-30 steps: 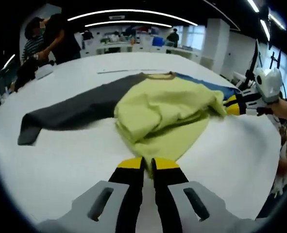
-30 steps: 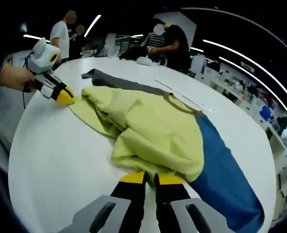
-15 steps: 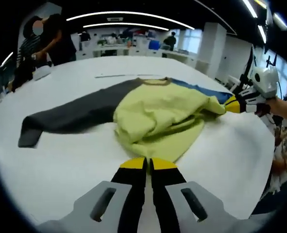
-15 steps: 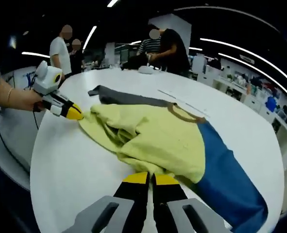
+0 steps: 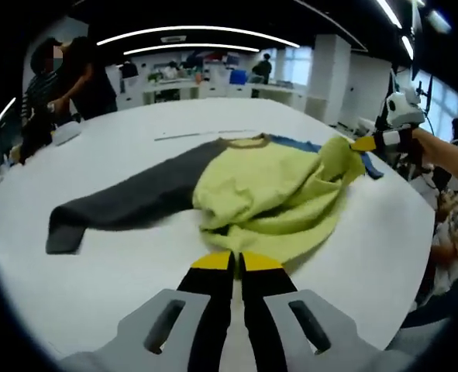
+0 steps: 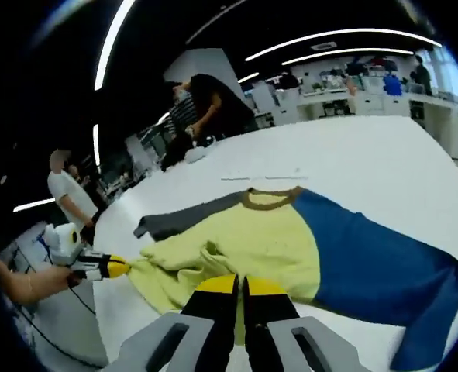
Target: Fold the garment on the visible template until the final outline fits inside the template.
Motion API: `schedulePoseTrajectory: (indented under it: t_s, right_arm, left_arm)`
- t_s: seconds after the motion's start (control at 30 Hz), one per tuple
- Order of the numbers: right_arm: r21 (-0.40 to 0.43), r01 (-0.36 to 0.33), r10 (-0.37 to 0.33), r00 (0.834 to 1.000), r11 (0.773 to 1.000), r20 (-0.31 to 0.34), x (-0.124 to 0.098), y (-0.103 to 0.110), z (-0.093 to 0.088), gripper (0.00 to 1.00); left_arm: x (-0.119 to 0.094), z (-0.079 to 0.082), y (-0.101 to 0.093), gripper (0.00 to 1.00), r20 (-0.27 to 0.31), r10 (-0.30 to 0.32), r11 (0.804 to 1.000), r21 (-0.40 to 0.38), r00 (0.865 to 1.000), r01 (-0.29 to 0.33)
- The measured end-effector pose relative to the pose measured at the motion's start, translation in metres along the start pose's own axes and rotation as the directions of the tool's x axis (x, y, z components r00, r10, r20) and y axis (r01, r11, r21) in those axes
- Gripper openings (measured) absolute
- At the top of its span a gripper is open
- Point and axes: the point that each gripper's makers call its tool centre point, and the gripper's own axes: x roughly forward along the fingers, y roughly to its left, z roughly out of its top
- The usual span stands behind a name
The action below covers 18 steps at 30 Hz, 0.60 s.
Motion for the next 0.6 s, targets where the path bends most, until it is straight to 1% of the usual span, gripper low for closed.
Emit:
schedulePoseTrajectory:
  t_s: [0.07, 0.13, 0.23, 0.43, 0.57, 0.6]
  right_arm:
    - [0.024, 0.029, -0.028, 0.999, 0.999, -0.018, 0.008, -0.012, -0.001, 0.00]
    - [0.066, 0.061, -0.059, 0.997, 0.996, -0.040, 0.014, -0.023, -0.004, 0.00]
    - [0.078, 0.104, -0.098, 0.992, 0.992, -0.077, 0.022, -0.038, -0.010, 0.00]
    - [0.063, 0.154, -0.145, 0.981, 0.986, -0.127, 0.027, -0.053, -0.021, 0.00]
    - [0.057, 0.164, -0.154, 0.978, 0.985, -0.142, 0.026, -0.053, -0.026, 0.00]
    - [0.044, 0.168, -0.160, 0.976, 0.985, -0.145, 0.024, -0.053, -0.027, 0.00]
  left_arm:
    - [0.001, -0.001, 0.003, 0.01, -0.003, 0.007, 1.000, -0.001, 1.000, -0.007]
    - [0.003, -0.002, 0.004, 0.01, -0.007, 0.008, 1.000, -0.002, 1.000, -0.008]
    - [0.004, -0.004, 0.004, 0.01, -0.013, 0.009, 1.000, -0.007, 1.000, -0.009]
    - [0.006, -0.010, 0.005, 0.01, -0.031, 0.013, 1.000, -0.013, 0.999, -0.013]
    - [0.006, -0.013, 0.006, 0.01, -0.040, 0.015, 1.000, -0.014, 0.999, -0.016]
    - [0.006, -0.014, 0.006, 0.01, -0.041, 0.016, 1.000, -0.014, 0.999, -0.016]
